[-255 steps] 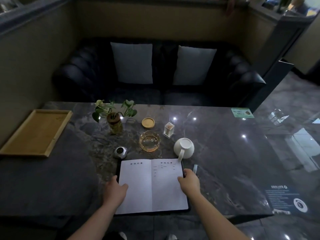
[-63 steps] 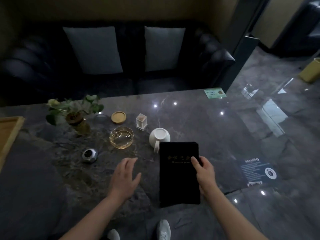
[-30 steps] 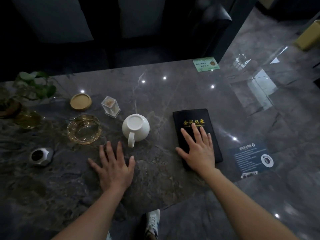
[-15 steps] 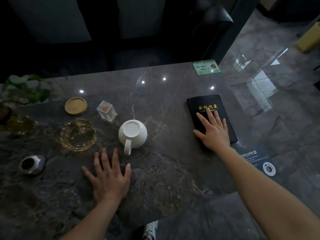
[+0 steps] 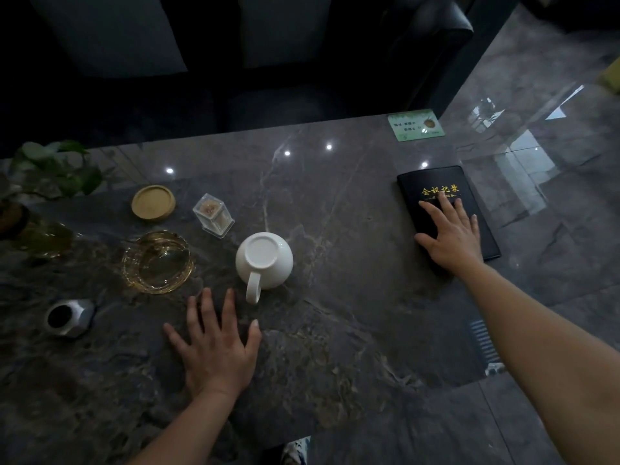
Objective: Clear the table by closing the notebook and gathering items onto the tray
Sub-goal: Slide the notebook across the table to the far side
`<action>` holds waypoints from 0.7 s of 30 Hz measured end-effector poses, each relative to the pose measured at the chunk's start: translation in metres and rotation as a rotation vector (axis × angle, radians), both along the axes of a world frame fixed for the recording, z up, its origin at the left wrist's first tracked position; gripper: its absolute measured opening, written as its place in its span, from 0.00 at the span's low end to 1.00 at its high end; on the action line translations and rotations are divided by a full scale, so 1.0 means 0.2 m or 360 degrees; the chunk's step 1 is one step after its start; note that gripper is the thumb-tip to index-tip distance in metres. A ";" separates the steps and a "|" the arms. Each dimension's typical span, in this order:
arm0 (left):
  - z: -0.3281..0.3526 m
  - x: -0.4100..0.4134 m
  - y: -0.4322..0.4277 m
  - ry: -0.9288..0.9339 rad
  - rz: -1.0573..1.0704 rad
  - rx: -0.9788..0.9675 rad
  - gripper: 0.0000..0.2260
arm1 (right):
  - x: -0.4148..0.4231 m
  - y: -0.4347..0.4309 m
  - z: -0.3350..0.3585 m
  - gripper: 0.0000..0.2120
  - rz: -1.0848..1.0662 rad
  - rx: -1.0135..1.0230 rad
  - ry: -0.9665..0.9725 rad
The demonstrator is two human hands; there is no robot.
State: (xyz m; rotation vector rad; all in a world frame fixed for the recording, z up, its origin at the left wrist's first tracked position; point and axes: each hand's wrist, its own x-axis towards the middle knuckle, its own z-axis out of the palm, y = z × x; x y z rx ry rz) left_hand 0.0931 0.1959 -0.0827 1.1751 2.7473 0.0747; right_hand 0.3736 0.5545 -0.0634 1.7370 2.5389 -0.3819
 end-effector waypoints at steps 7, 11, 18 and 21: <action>0.02 0.00 0.00 -0.0011 0.0009 -0.0005 0.32 | 0.00 0.00 -0.02 0.34 -0.0001 0.0040 0.0017; 0.02 0.00 0.00 -0.0011 0.0011 -0.0013 0.32 | 0.01 0.01 -0.02 0.34 0.0019 0.0038 0.0007; 0.01 0.00 0.00 -0.0019 -0.0002 -0.0032 0.32 | -0.18 -0.23 0.07 0.31 0.0113 0.0203 0.0295; 0.03 0.00 -0.01 -0.0045 -0.0003 -0.0058 0.32 | -0.37 -0.54 0.12 0.25 0.0303 0.0236 0.0542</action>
